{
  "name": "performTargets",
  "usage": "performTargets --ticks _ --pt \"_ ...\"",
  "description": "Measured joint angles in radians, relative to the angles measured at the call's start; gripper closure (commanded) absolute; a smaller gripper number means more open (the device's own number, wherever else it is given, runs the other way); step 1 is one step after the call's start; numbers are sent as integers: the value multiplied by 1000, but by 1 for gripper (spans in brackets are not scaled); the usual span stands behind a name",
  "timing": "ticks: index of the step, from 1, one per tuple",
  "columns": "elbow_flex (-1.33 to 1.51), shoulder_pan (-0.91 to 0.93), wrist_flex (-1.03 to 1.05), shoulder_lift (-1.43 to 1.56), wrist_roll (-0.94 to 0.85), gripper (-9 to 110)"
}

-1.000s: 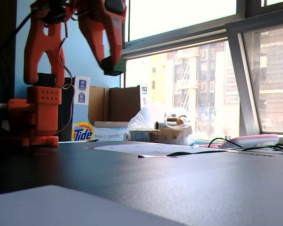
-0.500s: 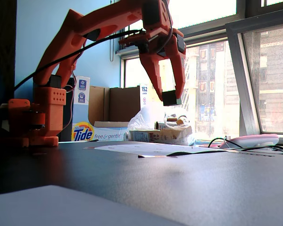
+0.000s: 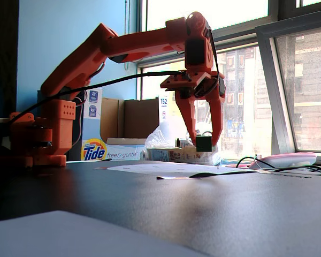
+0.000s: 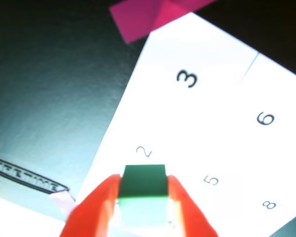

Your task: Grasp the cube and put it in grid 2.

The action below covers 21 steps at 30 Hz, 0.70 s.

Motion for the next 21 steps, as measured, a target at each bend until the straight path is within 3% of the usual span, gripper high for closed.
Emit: performTargets --ticks 12,16,21 --pt "-3 -2 -34 -115 9 100" --pt "-34 -2 -32 -124 -6 78" --pt "-44 -23 14 -124 -34 67"
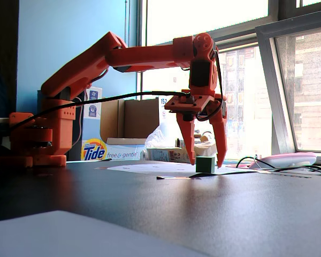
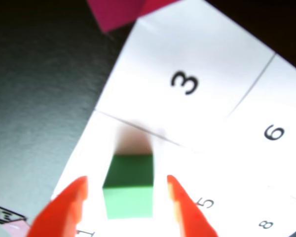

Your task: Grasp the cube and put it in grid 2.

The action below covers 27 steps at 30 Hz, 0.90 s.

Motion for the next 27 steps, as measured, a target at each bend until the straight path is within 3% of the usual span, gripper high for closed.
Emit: performTargets --ticks 11,20,27 --pt "-35 -11 72 77 -26 63" --pt "118 91 75 606 -103 64" --pt "316 299 77 1012 -235 63"
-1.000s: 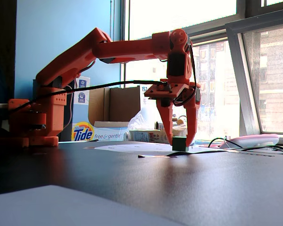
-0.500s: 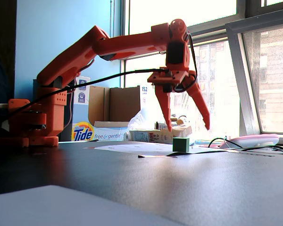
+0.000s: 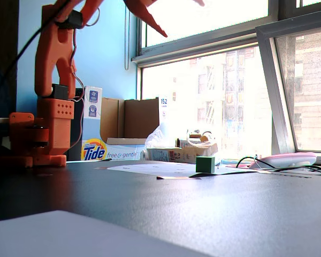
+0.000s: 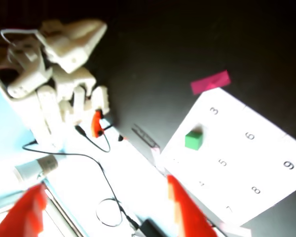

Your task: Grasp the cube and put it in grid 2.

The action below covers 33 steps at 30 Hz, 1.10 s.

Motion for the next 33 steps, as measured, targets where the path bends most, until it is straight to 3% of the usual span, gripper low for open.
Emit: performTargets --ticks 7,18,33 --pt "502 199 -210 351 -107 64" --pt "1445 221 -683 977 -155 64" --pt "1971 209 -640 1278 51 64"
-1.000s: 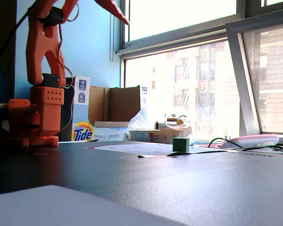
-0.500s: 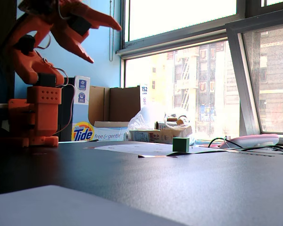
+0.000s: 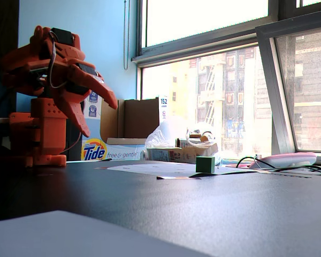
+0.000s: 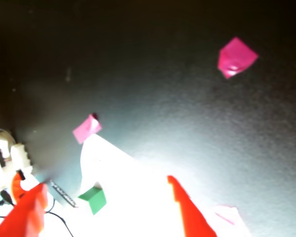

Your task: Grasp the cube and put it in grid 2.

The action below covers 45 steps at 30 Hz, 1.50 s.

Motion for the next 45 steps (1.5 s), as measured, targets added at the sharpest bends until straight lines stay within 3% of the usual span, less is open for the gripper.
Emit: performTargets --ticks 5,11,12,45 --pt "112 2 37 55 32 66" --pt "181 -2 86 149 37 100" --pt "190 0 87 158 40 101" --pt "284 17 100 268 64 101"
